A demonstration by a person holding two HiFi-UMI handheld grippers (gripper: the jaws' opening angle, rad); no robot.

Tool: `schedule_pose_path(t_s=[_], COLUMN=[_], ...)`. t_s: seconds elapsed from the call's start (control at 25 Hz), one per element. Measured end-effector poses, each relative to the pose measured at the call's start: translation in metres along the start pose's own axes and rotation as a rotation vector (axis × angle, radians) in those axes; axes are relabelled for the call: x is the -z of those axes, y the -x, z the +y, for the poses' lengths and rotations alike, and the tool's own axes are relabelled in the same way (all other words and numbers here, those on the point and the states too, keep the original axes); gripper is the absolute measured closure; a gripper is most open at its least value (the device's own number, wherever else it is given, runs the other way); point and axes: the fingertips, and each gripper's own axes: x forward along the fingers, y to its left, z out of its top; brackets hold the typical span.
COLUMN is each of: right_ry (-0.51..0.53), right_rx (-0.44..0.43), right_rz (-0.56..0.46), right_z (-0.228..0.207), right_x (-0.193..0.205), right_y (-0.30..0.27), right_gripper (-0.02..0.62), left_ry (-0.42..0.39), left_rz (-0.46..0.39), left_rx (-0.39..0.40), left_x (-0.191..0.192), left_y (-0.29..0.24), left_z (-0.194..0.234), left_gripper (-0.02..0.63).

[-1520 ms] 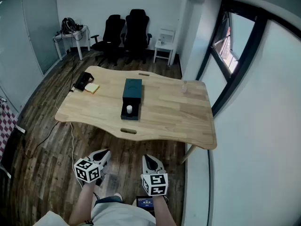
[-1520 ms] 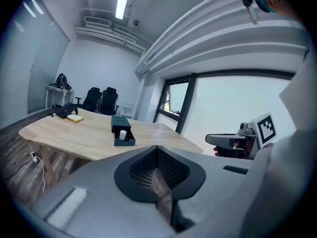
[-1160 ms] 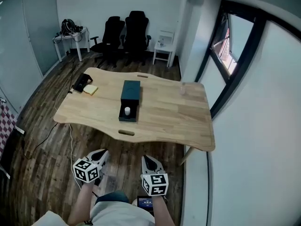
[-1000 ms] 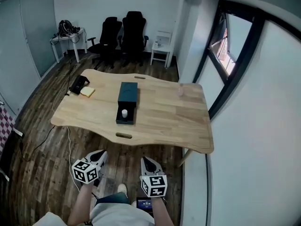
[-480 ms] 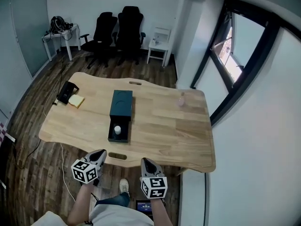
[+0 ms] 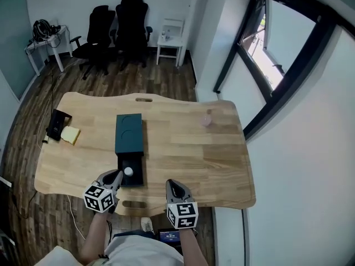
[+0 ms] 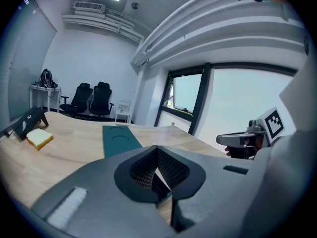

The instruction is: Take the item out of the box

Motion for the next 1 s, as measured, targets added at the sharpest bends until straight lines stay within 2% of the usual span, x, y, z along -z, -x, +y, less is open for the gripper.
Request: schedule_pose_path(t_s=[0.32, 0.68, 1.0], right_ry=[0.022, 0.019, 0.039], right_rx=[-0.013, -0.043, -0.060], right_rz=[0.018, 0.027, 0.068], right_z=[0.001, -0.002, -0.004], right_x=[-0.005, -0.002, 0.010], right_y=[-0.029, -0.042, -0.057], right_gripper=[0.591, 0.591, 0.591], left_ry=[0.002, -0.011, 0.009], left_rz=[-0.008, 0.014, 0.034], left_rx=[-0.004, -0.008, -0.019], left_x=[-0.010, -0.009, 0.001], left_y=[-0.021, -0.029, -0.040], left_z=[0.023, 0.026, 0.034], left_gripper=[0.606, 0.606, 0.606])
